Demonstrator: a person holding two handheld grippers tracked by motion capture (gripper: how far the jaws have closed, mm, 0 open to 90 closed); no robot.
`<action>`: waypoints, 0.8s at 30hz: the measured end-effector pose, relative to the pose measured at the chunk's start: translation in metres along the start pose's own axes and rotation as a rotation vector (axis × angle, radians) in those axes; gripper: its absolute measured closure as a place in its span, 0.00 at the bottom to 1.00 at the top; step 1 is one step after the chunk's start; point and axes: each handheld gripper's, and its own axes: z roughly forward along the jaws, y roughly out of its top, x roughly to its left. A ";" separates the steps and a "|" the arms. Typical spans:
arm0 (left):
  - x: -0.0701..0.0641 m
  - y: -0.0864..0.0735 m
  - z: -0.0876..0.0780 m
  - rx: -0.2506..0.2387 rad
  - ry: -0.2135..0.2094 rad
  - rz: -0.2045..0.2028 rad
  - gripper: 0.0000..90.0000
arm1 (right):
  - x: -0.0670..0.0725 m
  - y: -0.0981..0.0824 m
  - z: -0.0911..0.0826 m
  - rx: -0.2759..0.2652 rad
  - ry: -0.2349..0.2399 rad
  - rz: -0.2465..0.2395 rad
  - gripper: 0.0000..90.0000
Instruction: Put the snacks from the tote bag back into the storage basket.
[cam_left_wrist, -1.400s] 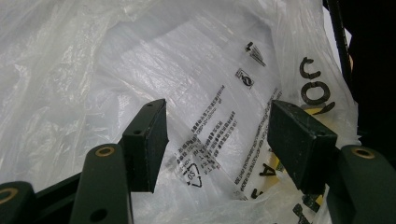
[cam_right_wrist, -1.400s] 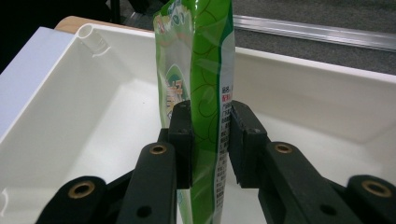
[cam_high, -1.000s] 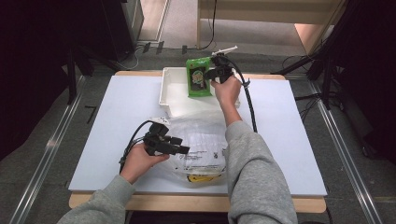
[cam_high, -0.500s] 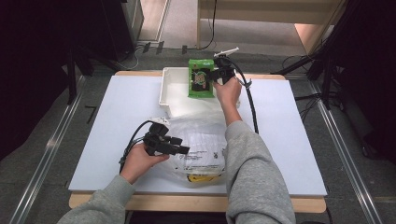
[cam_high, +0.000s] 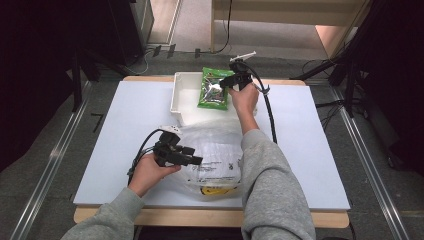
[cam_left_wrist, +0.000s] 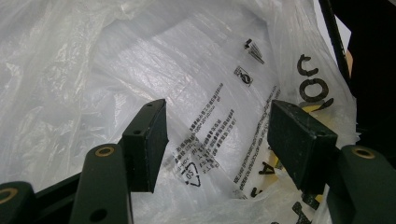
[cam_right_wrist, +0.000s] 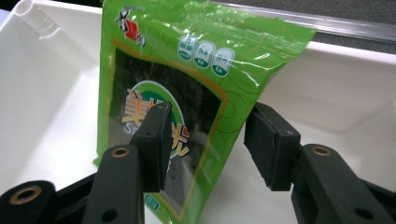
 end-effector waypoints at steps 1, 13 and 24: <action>0.000 0.000 0.000 0.000 0.000 -0.001 0.43 | 0.000 0.000 0.000 -0.003 0.000 -0.003 0.58; 0.001 0.000 -0.001 -0.001 0.005 0.003 0.43 | -0.001 0.000 -0.007 -0.012 0.002 0.008 0.55; 0.000 0.000 0.000 0.001 0.011 0.003 0.43 | -0.004 -0.002 -0.016 -0.025 0.014 0.021 0.53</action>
